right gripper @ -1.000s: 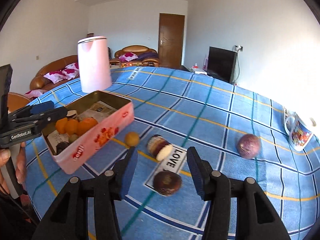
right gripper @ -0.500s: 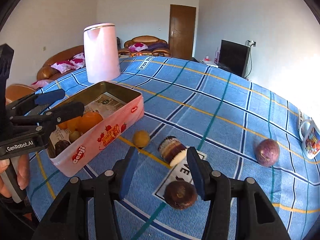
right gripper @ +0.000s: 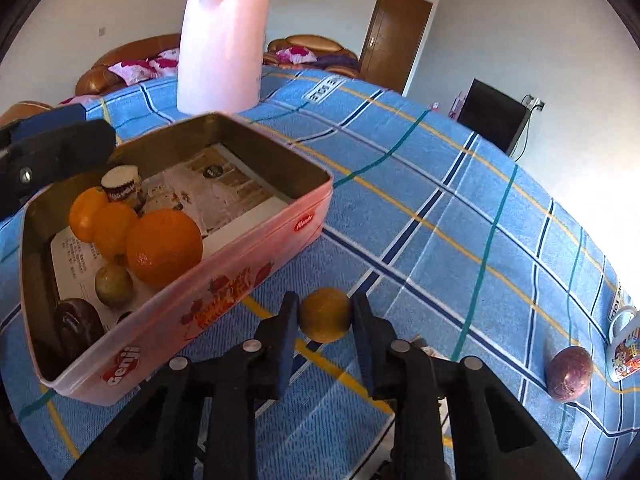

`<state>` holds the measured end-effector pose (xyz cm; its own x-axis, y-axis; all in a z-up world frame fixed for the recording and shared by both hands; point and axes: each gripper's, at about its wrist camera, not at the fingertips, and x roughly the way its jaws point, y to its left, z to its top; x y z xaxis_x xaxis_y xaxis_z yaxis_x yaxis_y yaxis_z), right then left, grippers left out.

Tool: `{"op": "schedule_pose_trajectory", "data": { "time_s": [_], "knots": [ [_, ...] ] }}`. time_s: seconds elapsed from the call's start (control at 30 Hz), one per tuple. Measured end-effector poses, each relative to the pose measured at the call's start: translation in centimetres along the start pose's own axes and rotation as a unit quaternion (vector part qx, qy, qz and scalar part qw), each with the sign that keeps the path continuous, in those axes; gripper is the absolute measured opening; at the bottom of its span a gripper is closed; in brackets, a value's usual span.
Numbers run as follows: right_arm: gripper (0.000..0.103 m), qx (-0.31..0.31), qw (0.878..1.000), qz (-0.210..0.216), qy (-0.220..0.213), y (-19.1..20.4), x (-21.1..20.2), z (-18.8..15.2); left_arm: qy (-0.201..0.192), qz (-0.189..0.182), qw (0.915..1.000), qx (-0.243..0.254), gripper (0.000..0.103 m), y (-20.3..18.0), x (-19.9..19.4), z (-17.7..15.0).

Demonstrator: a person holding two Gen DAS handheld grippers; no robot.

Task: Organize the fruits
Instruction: 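Grasp the brown-and-white cake with the left tool while the right tool grasps the yellow fruit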

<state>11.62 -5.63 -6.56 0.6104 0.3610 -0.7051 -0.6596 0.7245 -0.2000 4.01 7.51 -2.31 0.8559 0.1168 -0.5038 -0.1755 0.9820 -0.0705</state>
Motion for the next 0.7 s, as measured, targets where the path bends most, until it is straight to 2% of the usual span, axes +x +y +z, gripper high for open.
{"op": "schedule_pose_trajectory", "data": {
  "time_s": [0.07, 0.27, 0.4, 0.5, 0.57, 0.7],
  "knots": [
    [0.028, 0.025, 0.999, 0.008, -0.032, -0.8, -1.9, -0.4, 0.000, -0.011, 0.9999, 0.011, 0.087, -1.2, -0.1, 0.1],
    [0.028, 0.116, 0.989, -0.030, -0.087, -5.7, -7.3, -4.3, 0.008, -0.055, 0.9966, 0.060, 0.087, -6.5, -0.1, 0.0],
    [0.028, 0.169, 0.980, -0.069, -0.081, -9.3, -9.1, -7.8, 0.032, -0.083, 0.9927, 0.082, 0.087, -9.8, 0.8, -0.7],
    [0.028, 0.201, 0.974, -0.067, -0.084, -11.1, -10.2, -9.5, 0.051, -0.099, 0.9889, 0.098, 0.087, -12.2, 1.7, -1.3],
    [0.028, 0.196, 0.973, -0.085, -0.088, -11.4, -10.8, -9.9, 0.063, -0.100, 0.9873, 0.107, 0.087, -13.4, 2.6, -1.5],
    [0.028, 0.205, 0.972, -0.069, -0.089, -12.0, -10.7, -10.3, 0.107, -0.113, 0.9814, 0.113, 0.085, -15.2, 5.1, -1.9]
  ]
}}
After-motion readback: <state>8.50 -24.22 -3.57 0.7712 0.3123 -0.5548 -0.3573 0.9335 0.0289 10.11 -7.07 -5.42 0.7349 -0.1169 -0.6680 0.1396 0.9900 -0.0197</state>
